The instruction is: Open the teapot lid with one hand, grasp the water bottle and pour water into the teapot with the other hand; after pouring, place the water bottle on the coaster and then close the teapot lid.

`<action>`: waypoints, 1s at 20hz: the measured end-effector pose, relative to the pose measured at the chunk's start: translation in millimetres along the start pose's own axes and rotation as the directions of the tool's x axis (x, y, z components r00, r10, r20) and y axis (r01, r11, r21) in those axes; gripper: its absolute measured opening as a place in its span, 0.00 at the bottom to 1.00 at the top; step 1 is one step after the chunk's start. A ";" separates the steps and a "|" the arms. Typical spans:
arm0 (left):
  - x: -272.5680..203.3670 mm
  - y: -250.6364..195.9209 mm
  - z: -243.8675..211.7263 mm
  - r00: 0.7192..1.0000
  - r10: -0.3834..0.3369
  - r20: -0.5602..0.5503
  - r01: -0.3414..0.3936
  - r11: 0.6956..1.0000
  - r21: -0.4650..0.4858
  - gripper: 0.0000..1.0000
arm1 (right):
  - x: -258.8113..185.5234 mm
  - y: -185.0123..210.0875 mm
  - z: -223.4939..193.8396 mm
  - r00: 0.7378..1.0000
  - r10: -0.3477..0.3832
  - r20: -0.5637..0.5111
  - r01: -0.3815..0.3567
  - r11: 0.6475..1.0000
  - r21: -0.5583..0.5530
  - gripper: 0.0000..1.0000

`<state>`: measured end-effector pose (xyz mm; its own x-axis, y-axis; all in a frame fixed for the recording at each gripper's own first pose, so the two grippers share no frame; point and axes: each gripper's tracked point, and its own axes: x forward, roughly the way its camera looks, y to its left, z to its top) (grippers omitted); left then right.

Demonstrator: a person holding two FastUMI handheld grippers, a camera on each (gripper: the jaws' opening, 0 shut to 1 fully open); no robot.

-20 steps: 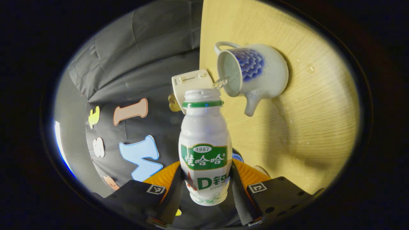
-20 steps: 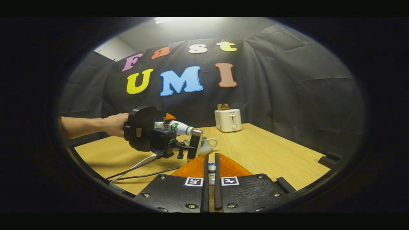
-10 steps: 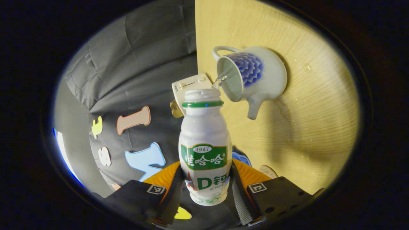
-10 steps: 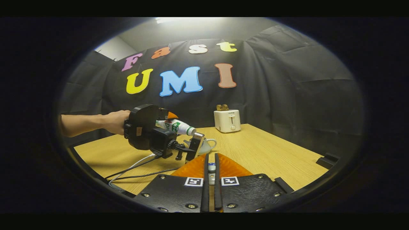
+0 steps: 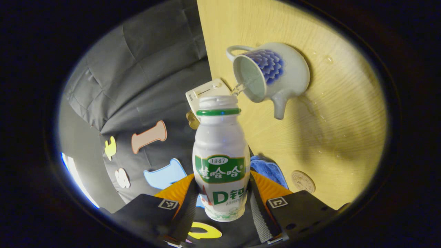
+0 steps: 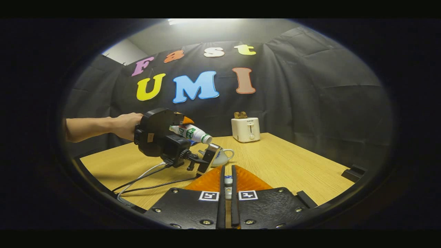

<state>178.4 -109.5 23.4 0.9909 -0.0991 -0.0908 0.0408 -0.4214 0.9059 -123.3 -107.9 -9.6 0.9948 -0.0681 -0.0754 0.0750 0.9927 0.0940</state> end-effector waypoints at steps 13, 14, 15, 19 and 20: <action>0.5 15.0 4.0 0.999 0.030 0.015 -0.032 0.994 0.101 0.84 | 0.6 -3.7 5.0 1.000 -0.007 0.012 0.007 1.000 -0.002 0.23; 0.8 15.5 3.6 0.999 0.031 0.015 -0.033 0.994 0.107 0.79 | 0.7 -4.2 5.1 1.000 -0.007 0.013 0.007 1.000 -0.001 0.23; 1.4 16.7 3.9 0.999 0.034 0.020 -0.036 0.993 0.110 0.79 | 0.4 -4.7 5.5 1.000 -0.008 0.014 0.008 1.000 -0.001 0.23; 2.6 18.2 3.3 0.999 0.042 0.026 -0.045 0.992 0.121 0.84 | 0.7 -5.4 4.6 1.000 -0.009 0.013 0.009 1.000 -0.002 0.23; 2.3 16.5 3.8 0.999 0.038 0.026 -0.040 0.992 0.116 0.84 | 0.9 -6.3 4.5 1.000 -0.012 0.013 0.012 1.000 -0.002 0.23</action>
<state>180.9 -120.1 36.6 0.9881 -0.1383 -0.0672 -0.0145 -0.5191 0.8546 -122.6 -114.7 -5.8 0.9947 -0.0809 -0.0640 0.0865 0.9921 0.0906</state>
